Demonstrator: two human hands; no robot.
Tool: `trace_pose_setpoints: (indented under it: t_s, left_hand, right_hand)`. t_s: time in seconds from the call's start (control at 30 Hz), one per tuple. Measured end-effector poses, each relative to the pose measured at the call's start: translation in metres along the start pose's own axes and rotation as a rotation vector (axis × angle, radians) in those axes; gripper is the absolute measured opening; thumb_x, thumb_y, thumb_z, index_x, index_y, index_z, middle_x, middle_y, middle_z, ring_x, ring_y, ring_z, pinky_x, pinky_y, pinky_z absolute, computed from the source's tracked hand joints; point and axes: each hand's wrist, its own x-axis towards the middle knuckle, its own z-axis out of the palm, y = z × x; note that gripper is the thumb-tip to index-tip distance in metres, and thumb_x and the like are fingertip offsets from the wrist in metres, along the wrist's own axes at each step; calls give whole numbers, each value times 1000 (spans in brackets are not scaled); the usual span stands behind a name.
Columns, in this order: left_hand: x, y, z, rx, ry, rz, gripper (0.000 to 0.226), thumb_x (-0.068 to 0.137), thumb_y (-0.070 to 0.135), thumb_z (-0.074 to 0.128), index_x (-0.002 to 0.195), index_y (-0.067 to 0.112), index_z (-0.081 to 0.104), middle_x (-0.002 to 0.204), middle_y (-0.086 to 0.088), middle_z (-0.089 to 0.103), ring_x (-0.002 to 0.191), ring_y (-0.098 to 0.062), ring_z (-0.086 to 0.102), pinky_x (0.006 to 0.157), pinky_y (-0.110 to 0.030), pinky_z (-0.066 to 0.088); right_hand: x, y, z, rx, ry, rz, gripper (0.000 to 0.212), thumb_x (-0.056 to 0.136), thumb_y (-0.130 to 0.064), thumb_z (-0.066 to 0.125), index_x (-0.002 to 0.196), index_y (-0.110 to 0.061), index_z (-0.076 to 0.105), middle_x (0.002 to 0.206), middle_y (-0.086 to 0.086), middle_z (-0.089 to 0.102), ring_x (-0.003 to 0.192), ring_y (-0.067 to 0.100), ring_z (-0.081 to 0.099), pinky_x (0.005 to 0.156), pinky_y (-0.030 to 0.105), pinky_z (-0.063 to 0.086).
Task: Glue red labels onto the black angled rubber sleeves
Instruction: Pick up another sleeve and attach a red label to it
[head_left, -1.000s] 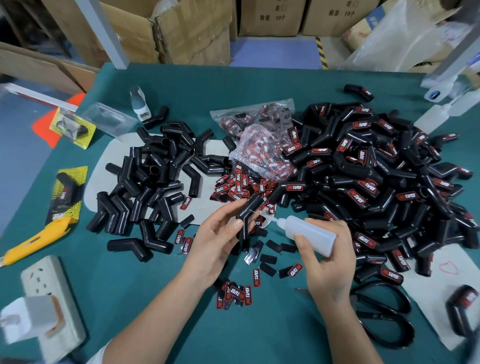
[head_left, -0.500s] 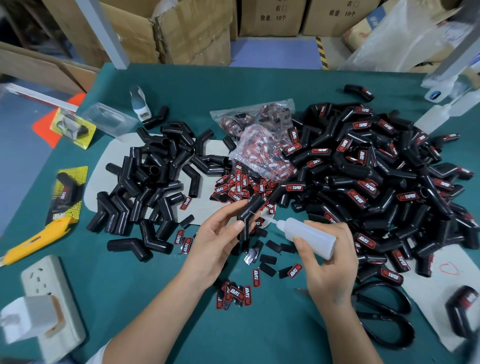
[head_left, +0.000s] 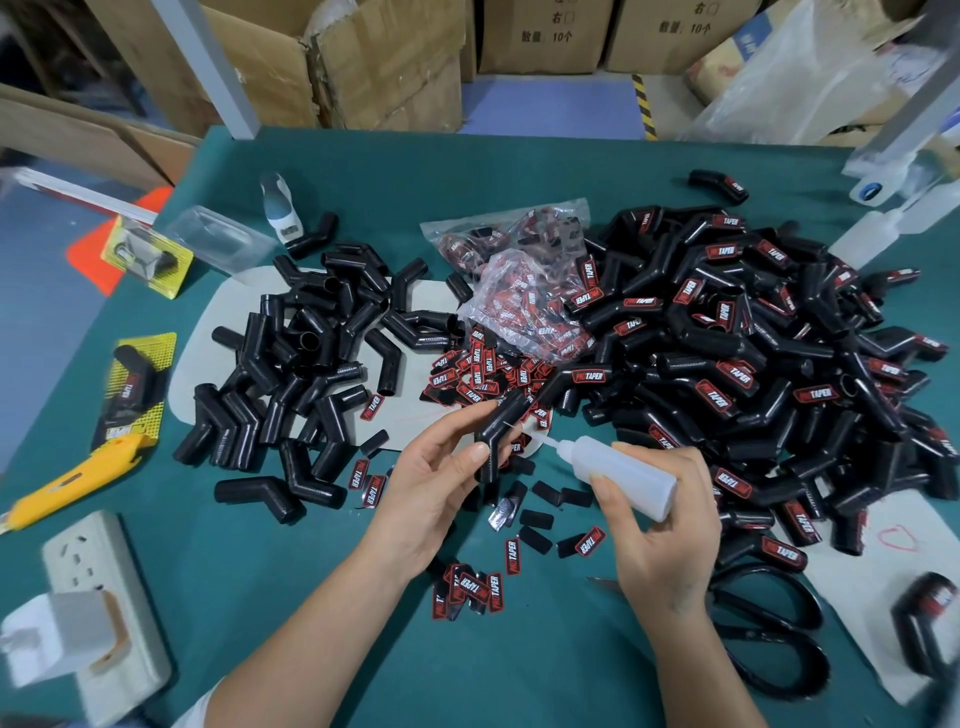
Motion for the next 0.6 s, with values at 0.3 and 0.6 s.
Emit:
trace_pose_setpoints:
  t_s: [0.3, 0.6]
  left_hand:
    - [0, 0, -1, -5, -3, 5, 55, 88, 25, 85, 138, 12, 67, 140, -22, 65, 126, -31, 67, 101, -30, 55]
    - [0, -2, -2, -13, -16, 13, 53, 90, 24, 84, 138, 12, 67, 139, -22, 65, 124, -31, 68, 101, -31, 55]
  right_hand:
    - [0, -2, -1, -9, 5, -10, 22, 90, -24, 68, 106, -10, 63, 94, 16, 66, 102, -6, 56, 84, 9, 43]
    - [0, -1, -2, -17, -5, -4, 22, 90, -24, 68, 108, -12, 63, 95, 16, 67, 102, -6, 56, 84, 10, 43]
